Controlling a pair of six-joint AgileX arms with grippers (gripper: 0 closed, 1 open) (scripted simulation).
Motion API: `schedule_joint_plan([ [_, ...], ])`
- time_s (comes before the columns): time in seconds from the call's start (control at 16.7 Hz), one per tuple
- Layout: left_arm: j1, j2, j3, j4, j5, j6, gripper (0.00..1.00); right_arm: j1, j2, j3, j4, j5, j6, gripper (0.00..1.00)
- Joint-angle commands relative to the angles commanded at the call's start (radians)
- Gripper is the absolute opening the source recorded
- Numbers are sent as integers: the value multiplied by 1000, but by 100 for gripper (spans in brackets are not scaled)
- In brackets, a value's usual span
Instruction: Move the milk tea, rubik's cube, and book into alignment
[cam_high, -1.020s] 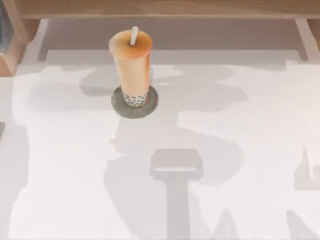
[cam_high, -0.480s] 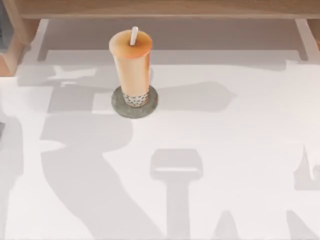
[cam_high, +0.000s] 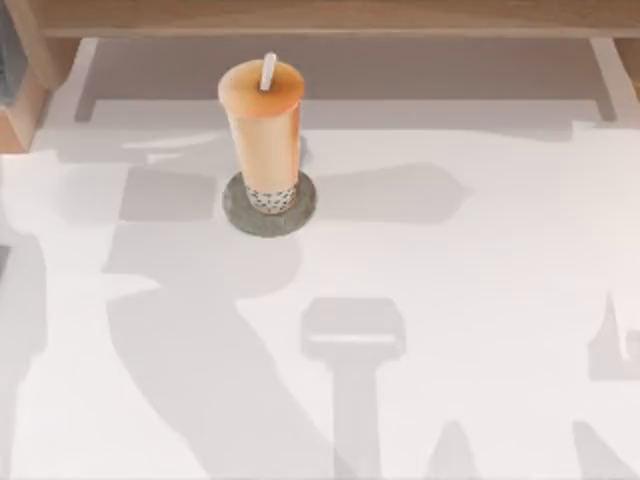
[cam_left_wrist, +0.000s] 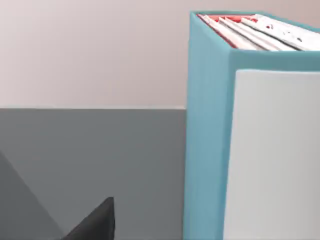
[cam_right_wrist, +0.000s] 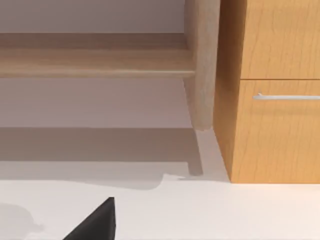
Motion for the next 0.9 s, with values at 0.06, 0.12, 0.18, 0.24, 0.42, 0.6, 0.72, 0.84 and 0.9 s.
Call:
schedule_joint_plan([
  [0.06, -3, 10, 21, -9, -3, 0, 100, 0, 0, 0, 0, 0, 0, 100],
  [0.12, -7, 28, 33, -8, -6, 0, 100, 0, 0, 0, 0, 0, 0, 100],
  [0.18, -11, 52, 35, 3, -11, 0, 100, 0, 0, 0, 0, 0, 0, 100],
  [0.24, -16, 78, 30, 24, -16, 0, 100, 0, 0, 0, 0, 0, 0, 100],
  [0.42, -26, 110, 25, 62, -24, -1, 100, 0, 0, 0, 0, 0, 0, 100],
  [0.6, -26, 110, 25, 62, -24, -1, 100, 0, 0, 0, 0, 0, 0, 100],
  [0.72, -26, 110, 25, 62, -24, -1, 85, 0, 0, 0, 0, 0, 0, 100],
  [0.84, -26, 110, 25, 62, -24, -1, 70, 0, 0, 0, 0, 0, 0, 100],
  [0.9, -26, 110, 25, 62, -24, -1, 62, 0, 0, 0, 0, 0, 0, 100],
])
